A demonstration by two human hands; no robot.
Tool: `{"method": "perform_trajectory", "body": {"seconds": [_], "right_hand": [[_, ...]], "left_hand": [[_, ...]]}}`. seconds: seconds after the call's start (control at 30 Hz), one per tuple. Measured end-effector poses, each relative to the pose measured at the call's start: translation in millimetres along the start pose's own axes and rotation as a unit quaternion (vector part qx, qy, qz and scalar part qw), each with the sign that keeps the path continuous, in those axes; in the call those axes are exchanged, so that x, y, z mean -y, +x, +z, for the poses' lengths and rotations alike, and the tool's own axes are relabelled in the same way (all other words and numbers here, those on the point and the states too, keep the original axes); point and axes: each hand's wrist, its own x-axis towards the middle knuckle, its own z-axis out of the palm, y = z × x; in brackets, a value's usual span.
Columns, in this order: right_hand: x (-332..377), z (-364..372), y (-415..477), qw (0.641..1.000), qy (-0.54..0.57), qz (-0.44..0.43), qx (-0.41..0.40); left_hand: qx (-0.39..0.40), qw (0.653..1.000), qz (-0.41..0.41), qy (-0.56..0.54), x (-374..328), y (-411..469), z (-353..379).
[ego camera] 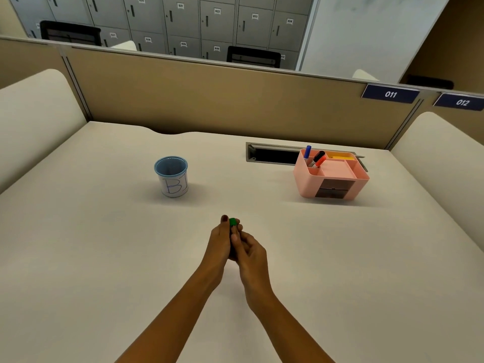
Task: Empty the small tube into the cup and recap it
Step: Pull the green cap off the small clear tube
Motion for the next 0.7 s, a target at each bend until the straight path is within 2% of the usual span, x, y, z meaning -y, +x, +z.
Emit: {"method": "perform_trajectory", "body": {"seconds": [0.2, 0.7], "right_hand": [[7, 5, -2, 0.999, -0.016, -0.026, -0.016], [8, 16, -10, 0.998, -0.038, -0.041, -0.026]], "left_hand": [[-0.041, 0.999, 0.024, -0.026, 0, -2, 6], [-0.072, 0.991, 0.02, -0.107, -3, -11, 6]]}}
